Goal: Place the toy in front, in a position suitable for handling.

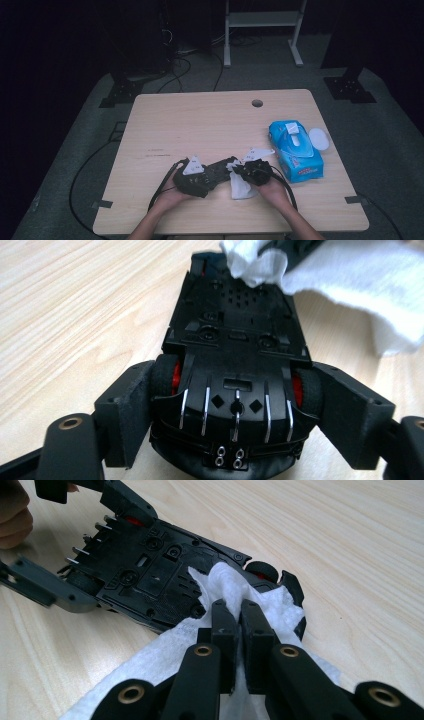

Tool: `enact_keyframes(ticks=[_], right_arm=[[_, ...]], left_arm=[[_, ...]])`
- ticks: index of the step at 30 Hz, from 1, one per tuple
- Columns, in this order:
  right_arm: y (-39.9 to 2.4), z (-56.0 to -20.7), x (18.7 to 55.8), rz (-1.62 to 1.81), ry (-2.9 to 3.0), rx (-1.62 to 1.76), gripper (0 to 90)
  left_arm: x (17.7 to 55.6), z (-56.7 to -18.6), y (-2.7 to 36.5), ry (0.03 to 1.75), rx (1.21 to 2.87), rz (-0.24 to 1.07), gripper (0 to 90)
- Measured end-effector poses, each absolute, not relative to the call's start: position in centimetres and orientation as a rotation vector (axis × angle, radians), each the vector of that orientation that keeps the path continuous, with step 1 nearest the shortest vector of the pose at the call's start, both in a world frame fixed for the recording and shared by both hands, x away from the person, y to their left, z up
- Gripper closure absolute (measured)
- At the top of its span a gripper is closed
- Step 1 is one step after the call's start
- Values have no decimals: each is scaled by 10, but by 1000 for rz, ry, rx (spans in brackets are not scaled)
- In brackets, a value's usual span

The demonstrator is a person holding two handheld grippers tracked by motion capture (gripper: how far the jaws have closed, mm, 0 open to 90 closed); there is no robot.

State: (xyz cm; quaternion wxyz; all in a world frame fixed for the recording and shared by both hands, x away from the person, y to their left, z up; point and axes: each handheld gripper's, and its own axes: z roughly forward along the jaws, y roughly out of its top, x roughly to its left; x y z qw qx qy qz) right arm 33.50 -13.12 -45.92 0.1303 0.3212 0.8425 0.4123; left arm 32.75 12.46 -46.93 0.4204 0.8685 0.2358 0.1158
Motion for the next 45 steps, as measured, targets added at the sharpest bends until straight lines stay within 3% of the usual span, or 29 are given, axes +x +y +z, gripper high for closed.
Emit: enact_keyframes(ticks=[7, 18, 31, 45], right_arm=[[-132, -462, 332, 1217, 2432, 919, 858], [-132, -462, 328, 1195, 2432, 870, 859], [-132, -463, 322, 1188, 2423, 828, 859], [-133, -464, 317, 1184, 2412, 801, 862]], left_arm=[[336, -467, 136, 687, 2104, 187, 136], [348, -474, 143, 800, 2061, -32, 153], [342, -474, 134, 768, 2132, 65, 164], [350, -475, 143, 832, 2084, -64, 121]])
